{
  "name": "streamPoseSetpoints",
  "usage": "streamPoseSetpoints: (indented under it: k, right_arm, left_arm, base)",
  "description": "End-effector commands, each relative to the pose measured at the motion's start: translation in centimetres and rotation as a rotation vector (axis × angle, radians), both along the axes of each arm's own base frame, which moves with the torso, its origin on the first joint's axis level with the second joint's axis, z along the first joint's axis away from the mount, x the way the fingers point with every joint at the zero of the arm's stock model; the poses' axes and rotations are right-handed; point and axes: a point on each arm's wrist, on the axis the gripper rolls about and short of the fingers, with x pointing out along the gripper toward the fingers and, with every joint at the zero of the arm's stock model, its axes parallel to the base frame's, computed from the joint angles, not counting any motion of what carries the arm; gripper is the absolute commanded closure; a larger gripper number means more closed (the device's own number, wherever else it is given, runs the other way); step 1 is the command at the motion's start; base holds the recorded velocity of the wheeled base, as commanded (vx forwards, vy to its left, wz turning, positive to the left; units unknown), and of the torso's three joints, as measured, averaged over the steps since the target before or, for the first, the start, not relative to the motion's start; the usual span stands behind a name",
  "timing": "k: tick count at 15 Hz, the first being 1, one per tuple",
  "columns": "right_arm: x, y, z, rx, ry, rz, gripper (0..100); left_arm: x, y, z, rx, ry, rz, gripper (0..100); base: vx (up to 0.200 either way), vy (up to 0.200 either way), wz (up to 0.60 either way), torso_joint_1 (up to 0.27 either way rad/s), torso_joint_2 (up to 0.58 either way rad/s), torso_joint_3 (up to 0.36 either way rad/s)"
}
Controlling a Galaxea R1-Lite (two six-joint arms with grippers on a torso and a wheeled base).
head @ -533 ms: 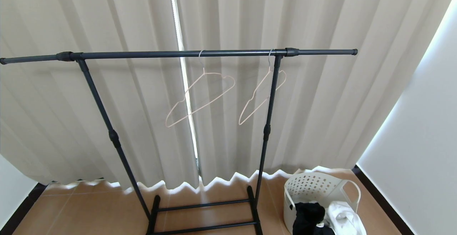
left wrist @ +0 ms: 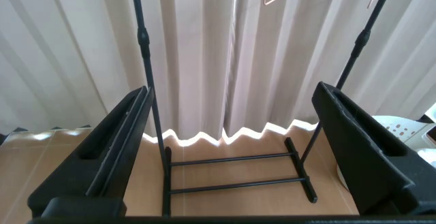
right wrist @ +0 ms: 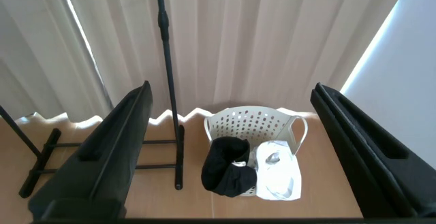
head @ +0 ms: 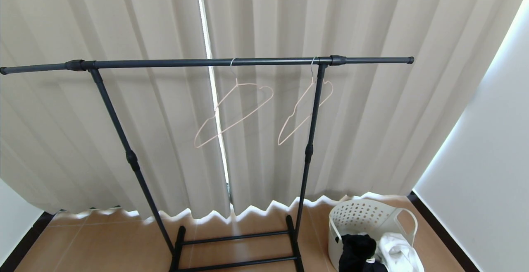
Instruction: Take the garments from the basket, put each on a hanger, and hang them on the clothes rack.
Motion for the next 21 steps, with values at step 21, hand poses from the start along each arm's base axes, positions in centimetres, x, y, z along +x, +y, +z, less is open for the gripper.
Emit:
streamPoseSetpoints:
  k: [21]
  right_arm:
    - [0.00, 0.00, 0.01, 0.000, -0.001, 0.001, 0]
  left_arm:
    - [0.00, -0.01, 0.03, -0.002, 0.001, -0.005, 0]
  base:
    - [0.000, 0.000, 0.00, -0.034, 0.08, 0.044]
